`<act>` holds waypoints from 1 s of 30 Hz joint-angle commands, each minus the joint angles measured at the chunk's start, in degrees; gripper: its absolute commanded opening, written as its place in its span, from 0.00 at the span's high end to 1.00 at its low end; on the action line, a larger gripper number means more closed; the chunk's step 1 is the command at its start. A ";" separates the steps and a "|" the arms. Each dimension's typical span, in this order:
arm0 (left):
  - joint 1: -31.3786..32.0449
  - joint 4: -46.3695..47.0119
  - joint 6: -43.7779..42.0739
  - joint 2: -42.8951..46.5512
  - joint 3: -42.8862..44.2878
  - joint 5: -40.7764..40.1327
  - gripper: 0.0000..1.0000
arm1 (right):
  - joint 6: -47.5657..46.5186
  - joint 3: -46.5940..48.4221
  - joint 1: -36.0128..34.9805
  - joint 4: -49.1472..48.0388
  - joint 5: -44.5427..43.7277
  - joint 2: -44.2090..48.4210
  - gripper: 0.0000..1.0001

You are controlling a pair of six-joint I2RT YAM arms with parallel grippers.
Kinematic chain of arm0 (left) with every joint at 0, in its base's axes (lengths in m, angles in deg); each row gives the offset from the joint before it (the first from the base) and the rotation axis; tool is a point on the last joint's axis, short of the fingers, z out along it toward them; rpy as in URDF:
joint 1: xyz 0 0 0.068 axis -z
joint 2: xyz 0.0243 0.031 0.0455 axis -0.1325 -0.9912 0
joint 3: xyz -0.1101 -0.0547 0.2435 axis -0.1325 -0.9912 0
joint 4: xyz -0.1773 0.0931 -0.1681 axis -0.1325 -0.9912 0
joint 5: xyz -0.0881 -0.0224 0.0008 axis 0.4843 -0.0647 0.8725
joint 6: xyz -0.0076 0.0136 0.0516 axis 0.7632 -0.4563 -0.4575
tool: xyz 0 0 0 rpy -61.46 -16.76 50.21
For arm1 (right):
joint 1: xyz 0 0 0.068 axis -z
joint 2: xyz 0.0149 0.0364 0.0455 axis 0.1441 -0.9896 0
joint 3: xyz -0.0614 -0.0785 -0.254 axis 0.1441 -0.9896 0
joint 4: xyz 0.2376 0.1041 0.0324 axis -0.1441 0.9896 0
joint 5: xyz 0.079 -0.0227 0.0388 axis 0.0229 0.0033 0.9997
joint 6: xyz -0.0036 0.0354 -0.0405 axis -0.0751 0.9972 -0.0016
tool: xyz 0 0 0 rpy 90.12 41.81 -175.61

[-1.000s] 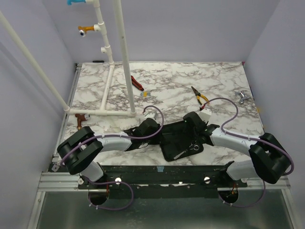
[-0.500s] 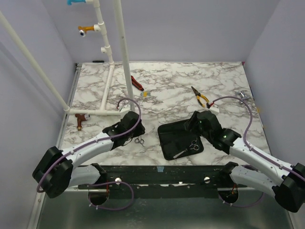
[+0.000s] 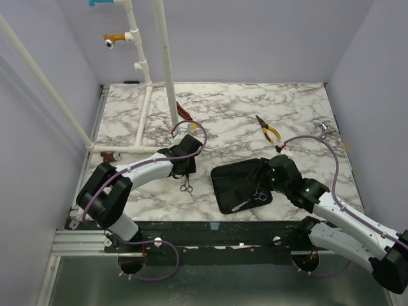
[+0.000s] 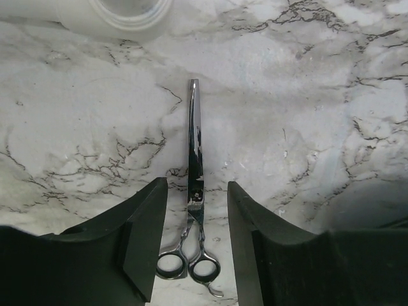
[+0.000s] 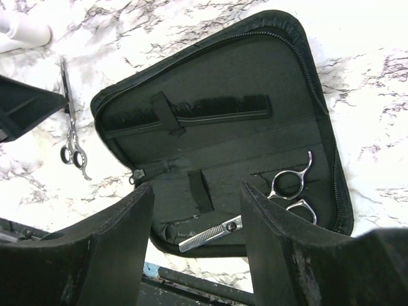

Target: Sort the hair-cutting tools

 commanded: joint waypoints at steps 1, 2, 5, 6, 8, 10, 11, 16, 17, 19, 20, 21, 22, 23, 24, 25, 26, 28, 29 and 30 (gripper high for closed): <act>-0.18 -3.29 -2.30 -3.52 2.19 -0.52 0.57 | -0.40 -1.46 0.20 1.83 2.95 1.97 0.41; -0.02 -3.51 -2.29 -3.83 2.23 -0.52 0.57 | -0.24 -1.65 0.20 1.68 3.21 2.03 0.41; 0.74 -4.04 -2.54 -4.50 2.10 -1.01 0.58 | -0.22 -2.00 0.18 1.16 3.50 1.82 0.41; 1.07 -4.07 -2.57 -4.77 2.02 -1.36 0.58 | -0.22 -2.17 0.19 0.96 3.51 1.69 0.41; 1.93 -4.51 -2.47 -5.40 2.05 -2.10 0.59 | -0.24 -2.50 0.17 0.50 3.54 1.54 0.41; 2.68 -4.62 -2.12 -6.14 2.06 -2.54 0.61 | -0.32 -2.63 0.18 0.33 3.51 1.23 0.41; 3.05 -4.54 -2.00 -6.49 1.90 -2.61 0.63 | -0.32 -2.66 0.17 0.33 3.51 1.13 0.41; 5.34 -4.84 -1.42 -8.70 2.22 -4.01 0.69 | -0.15 -2.70 0.24 0.33 3.36 1.34 0.41; 5.63 -4.93 -1.35 -8.98 2.31 -4.03 0.71 | -0.15 -2.71 0.19 0.33 3.41 1.37 0.41; 6.00 -4.78 -1.02 -9.11 2.16 -3.82 0.77 | -0.14 -2.71 0.18 0.43 3.45 1.46 0.41; 6.18 -4.48 -0.81 -8.91 1.87 -3.77 0.79 | -0.06 -2.71 0.17 0.51 3.42 1.54 0.41; 6.18 -4.39 -0.61 -8.66 1.66 -3.66 0.81 | 0.10 -2.80 0.18 0.55 3.43 1.57 0.41; 6.26 -4.14 -0.45 -8.24 1.22 -3.64 0.83 | 0.18 -2.84 0.20 0.60 3.43 1.70 0.41; 6.28 -4.05 -0.40 -7.89 0.87 -3.52 0.85 | 0.34 -2.88 0.18 0.59 3.44 1.73 0.41; 6.28 -3.91 -0.39 -7.34 0.50 -3.51 0.87 | 0.42 -3.04 0.19 0.60 3.44 1.83 0.41; 6.27 -3.84 -0.34 -6.72 0.15 -3.50 0.91 | 0.68 -3.15 0.18 0.54 3.36 1.88 0.41; 6.28 -3.68 -0.25 -6.09 -0.19 -3.51 0.94 | 0.96 -3.25 0.17 0.51 3.22 1.75 0.41; 6.28 -3.36 0.04 -4.18 -1.13 -3.42 1.00 | 1.43 -3.53 0.24 0.54 2.95 1.82 0.41; 6.36 -3.43 0.15 -3.00 -1.53 -3.42 1.00 | 1.69 -3.72 0.18 0.51 2.90 1.73 0.41; 6.56 -3.45 0.29 -1.83 -1.88 -3.41 1.00 | 1.87 -3.89 0.19 0.35 2.82 1.76 0.41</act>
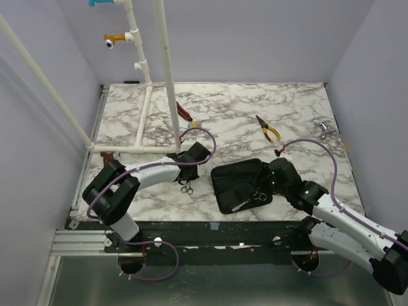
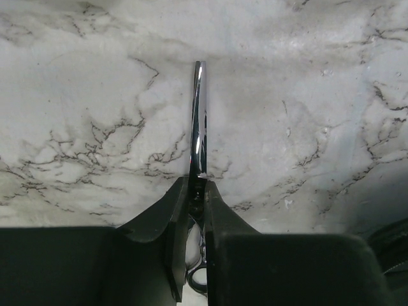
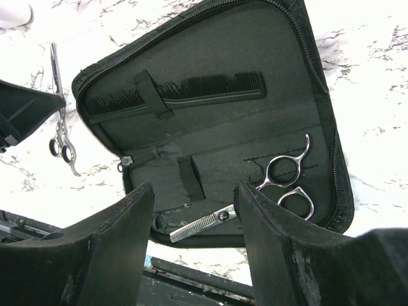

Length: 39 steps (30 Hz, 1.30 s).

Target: Sort the hair-cutting tools

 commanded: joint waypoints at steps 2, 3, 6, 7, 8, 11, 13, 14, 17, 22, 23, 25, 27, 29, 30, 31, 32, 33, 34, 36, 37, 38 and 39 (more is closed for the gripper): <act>1.50 -2.77 1.29 6.25 -3.91 0.46 1.00 | 1.69 -1.69 0.18 0.08 0.21 0.39 0.41; 2.08 -2.91 1.32 7.87 -4.42 0.10 1.00 | 2.15 -1.87 0.18 0.03 -0.13 0.28 0.41; 4.30 -4.73 1.41 13.65 -5.65 -1.26 1.00 | 3.34 -2.32 0.17 0.23 -1.08 0.43 0.40; 4.97 -5.77 1.51 15.86 -6.20 -1.64 1.00 | 4.07 -2.28 0.17 0.81 -2.03 0.46 0.39; 5.80 -6.71 1.52 18.56 -6.86 -2.06 1.00 | 4.92 -2.17 0.18 1.67 -3.26 0.69 0.39; 7.74 -8.48 0.93 26.59 -8.55 -1.94 1.00 | 7.51 -2.43 0.18 3.54 -7.32 1.43 0.39; 8.59 -7.06 -1.29 32.16 -9.99 1.50 1.00 | 9.09 -2.58 0.18 4.09 -10.00 1.53 0.39; 8.91 -5.48 -2.45 33.97 -10.80 3.85 1.00 | 9.33 -2.81 0.17 3.75 -11.17 1.38 0.39; 10.75 -3.64 -6.10 37.85 -11.59 9.74 1.00 | 11.37 -2.49 0.20 3.58 -14.66 -1.15 0.38; 14.46 -5.99 -7.54 38.92 -11.31 9.53 1.00 | 12.74 -1.44 0.18 1.74 -19.12 -7.45 0.35; 15.04 -5.86 -7.55 39.23 -11.71 9.48 1.00 | 12.59 -1.37 0.17 0.92 -20.49 -8.44 0.34; 15.98 -5.41 -7.54 39.90 -12.71 9.52 1.00 | 10.79 -0.72 0.21 -1.40 -22.47 -11.68 0.34; 16.53 -5.18 -7.36 40.77 -13.86 9.20 1.00 | 8.84 0.91 0.17 -3.16 -23.98 -15.99 0.34; 16.64 -4.91 -7.27 41.81 -14.94 9.38 1.00 | 6.64 3.46 0.18 -4.55 -24.51 -21.25 0.33; 16.72 -4.90 -7.19 42.32 -15.46 9.47 1.00 | 5.47 4.39 0.25 -5.32 -24.56 -23.33 0.33; 16.85 -4.73 -7.10 42.72 -15.92 9.68 1.00 | 4.07 5.22 0.27 -6.80 -23.84 -25.57 0.33; 16.90 -4.52 -6.97 43.17 -16.40 9.95 1.00 | 2.37 6.01 0.28 -8.17 -22.95 -27.27 0.32; 17.03 -4.47 -6.77 43.59 -16.85 10.08 1.00 | 1.19 6.89 0.26 -9.60 -21.74 -29.25 0.32; 17.03 -4.40 -6.52 43.84 -17.32 10.09 1.00 | -0.38 7.51 0.27 -10.92 -20.50 -30.48 0.32; 17.25 -4.23 -6.08 44.46 -18.12 10.26 1.00 | -3.87 8.11 0.26 -14.92 -16.54 -32.41 0.32; 17.29 -4.19 -5.85 44.78 -18.44 10.36 1.00 | -5.51 8.24 0.26 -17.28 -14.00 -33.07 0.33; 17.34 -4.06 -5.64 44.97 -18.78 10.43 1.00 | -7.19 8.67 0.26 -18.94 -11.77 -33.96 0.33; 17.42 -3.99 -5.40 45.13 -18.93 10.51 1.00 | -8.90 9.05 0.27 -20.30 -9.65 -34.82 0.33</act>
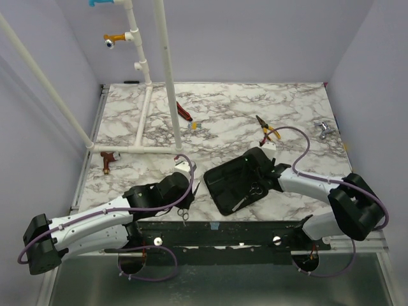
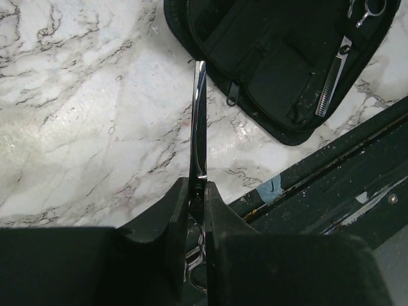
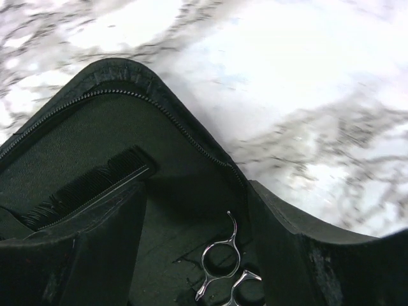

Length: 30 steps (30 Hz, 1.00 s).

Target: Sort the hair-cutting tools

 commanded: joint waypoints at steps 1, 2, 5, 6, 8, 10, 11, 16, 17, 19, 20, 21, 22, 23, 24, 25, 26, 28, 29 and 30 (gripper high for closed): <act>0.53 1.53 0.93 1.64 -1.16 1.73 1.00 | -9.94 2.72 0.18 -10.48 10.89 -4.03 0.34; 0.64 1.72 1.04 1.58 -1.35 1.76 1.00 | -11.32 3.50 0.18 -11.08 12.88 -5.35 0.34; 0.74 2.31 1.35 0.95 -1.73 2.45 1.00 | -13.50 5.14 0.09 -13.79 18.87 -9.05 0.36; 0.90 2.40 1.25 0.46 -1.67 2.78 1.00 | -14.02 5.22 0.02 -15.20 20.52 -9.80 0.36; 1.46 1.92 1.11 -0.52 -0.98 3.15 1.00 | -13.99 5.23 -0.04 -16.69 22.70 -10.44 0.36; 2.31 0.82 0.68 -1.74 0.51 3.03 1.00 | -12.81 5.42 -0.14 -16.26 22.59 -9.88 0.35; 2.79 -0.08 0.27 -2.33 1.50 2.81 1.00 | -11.81 5.55 -0.17 -15.26 21.38 -8.96 0.35; 6.30 -5.82 -1.19 -6.25 8.16 0.35 1.00 | -3.56 4.08 -0.15 -5.63 8.67 3.74 0.34; 7.19 -6.74 -1.29 -7.03 9.54 -0.27 1.00 | -2.03 3.18 -0.18 -3.87 7.21 6.61 0.34; 8.75 -8.72 -1.15 -8.78 12.11 -1.24 1.00 | 0.24 1.16 -0.15 -1.11 5.59 11.47 0.33; 9.30 -9.64 -0.95 -9.81 13.27 -1.45 1.00 | 1.37 0.11 -0.18 -0.22 5.62 13.33 0.33; 9.99 -10.21 -0.73 -11.19 14.53 -1.59 1.00 | 2.21 -1.21 -0.13 0.52 6.34 15.10 0.34; 10.71 -10.67 -0.43 -12.25 15.50 -1.51 1.00 | 2.95 -2.61 -0.15 1.19 7.58 16.21 0.34; 11.33 -10.95 -0.14 -13.55 16.60 -1.50 1.00 | 4.23 -3.67 -0.18 2.02 8.71 16.73 0.35; 12.12 -11.04 0.19 -15.11 17.47 -1.37 1.00 | 5.24 -4.82 -0.17 2.75 9.35 17.03 0.36; 12.64 -10.67 0.41 -16.74 18.01 -1.20 1.00 | 6.26 -5.82 -0.18 3.09 9.74 17.21 0.37; 13.10 -10.16 0.68 -18.15 18.45 -0.51 1.00 | 7.37 -7.25 -0.17 3.03 10.05 17.51 0.38; 13.79 -9.53 1.44 -21.20 19.36 0.72 1.00 | 9.07 -9.53 -0.18 2.57 10.49 18.43 0.39; 14.20 -9.29 2.05 -22.79 19.68 0.69 1.00 | 9.29 -10.53 -0.15 2.06 11.14 18.94 0.40; 14.29 -9.25 2.35 -24.08 20.16 1.14 1.00 | 9.73 -11.05 -0.18 2.01 11.22 19.32 0.41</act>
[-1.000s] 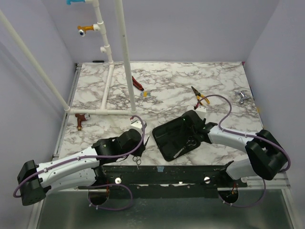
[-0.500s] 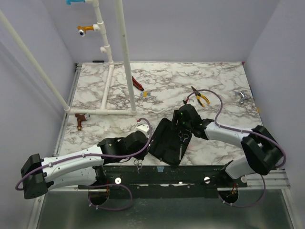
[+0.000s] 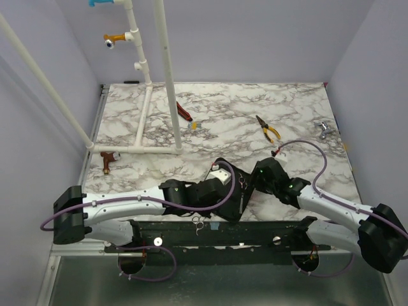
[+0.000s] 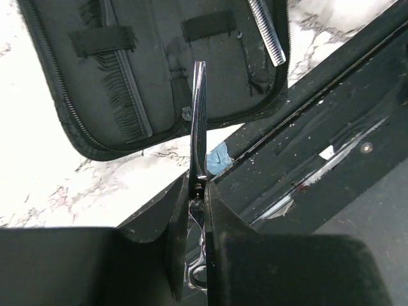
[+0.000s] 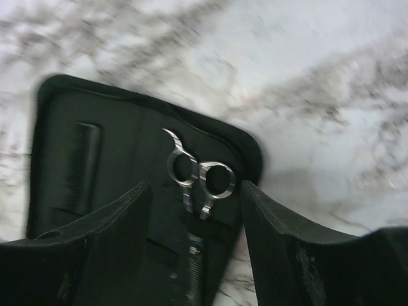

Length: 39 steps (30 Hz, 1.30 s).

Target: Sort the hair-cutting tools

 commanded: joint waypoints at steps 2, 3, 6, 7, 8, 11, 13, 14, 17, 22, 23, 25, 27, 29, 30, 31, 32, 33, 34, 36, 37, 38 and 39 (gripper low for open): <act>1.79 -0.77 2.55 -7.75 2.99 0.99 1.00 | 5.42 -3.78 -0.28 3.66 0.62 2.24 0.43; 1.94 -0.64 2.86 -8.83 3.28 1.13 1.00 | 5.76 -3.96 -0.30 4.16 0.25 2.55 0.44; 1.99 -0.01 3.63 -11.92 3.85 1.52 1.00 | 6.33 -5.05 -0.31 4.73 -0.64 3.45 0.47; 1.96 0.31 3.70 -12.86 3.93 1.85 1.00 | 6.91 -5.58 -0.31 4.74 -1.02 3.59 0.49; 1.97 0.44 3.77 -14.06 4.27 2.07 1.00 | 6.97 -6.11 -0.31 4.40 -1.08 3.66 0.52; 2.02 0.02 3.55 -17.56 6.08 2.26 1.00 | 6.73 -6.98 -0.31 2.88 -0.06 2.58 0.61; 2.00 -0.71 2.92 -19.83 7.63 2.35 1.00 | 6.73 -7.20 -0.26 2.33 0.31 1.69 0.66; 2.02 -1.19 2.61 -20.61 8.36 2.43 1.00 | 6.79 -7.33 -0.29 2.04 0.49 1.37 0.69; 1.97 -2.19 2.13 -22.65 10.30 1.99 1.00 | 6.66 -7.76 -0.31 1.67 0.49 1.79 0.76; 1.75 -1.88 1.57 -25.22 10.97 2.67 1.00 | 5.99 -8.08 -0.29 1.08 1.34 2.24 0.92; 1.50 -1.03 1.57 -25.58 10.57 3.30 1.00 | 5.88 -8.20 -0.31 0.72 1.83 2.09 0.95; 0.94 0.11 1.92 -25.93 9.72 4.53 1.00 | 5.88 -8.39 -0.30 0.58 2.52 1.65 0.99; 0.55 0.45 2.23 -26.01 9.17 5.11 1.00 | 6.10 -8.80 -0.30 0.44 3.08 1.74 0.99; 0.31 0.26 2.36 -26.20 9.05 5.27 1.00 | 6.08 -9.13 -0.31 0.32 3.44 2.22 0.99; 0.21 0.32 2.36 -26.38 8.96 5.37 1.00 | 5.90 -9.25 -0.30 0.17 3.56 2.54 0.99; 0.05 0.54 2.29 -26.56 8.78 5.58 1.00 | 5.92 -9.40 -0.29 0.01 3.73 2.73 0.99; -0.14 1.15 2.28 -26.57 8.47 5.84 1.00 | 5.92 -9.44 -0.30 -0.09 3.78 2.93 0.99; -0.46 1.64 2.44 -26.61 8.06 6.10 1.00 | 6.11 -9.45 -0.31 -0.10 3.98 3.04 0.99; -1.06 2.15 2.68 -26.81 7.87 6.40 1.00 | 6.18 -9.53 -0.31 -0.10 4.10 3.04 0.99; -2.01 3.18 3.13 -27.13 7.51 7.07 1.00 | 6.46 -9.66 -0.30 -0.24 4.38 3.07 0.99; -2.51 3.64 3.39 -27.41 7.46 7.37 1.00 | 6.55 -9.79 -0.24 -0.40 4.57 3.05 0.99; -2.75 3.92 3.62 -27.56 7.51 7.51 1.00 | 6.68 -9.93 -0.30 -0.45 4.71 3.08 0.99; -3.09 4.11 3.84 -27.83 7.63 7.54 1.00 | 6.74 -10.02 -0.30 -0.45 4.83 3.18 0.99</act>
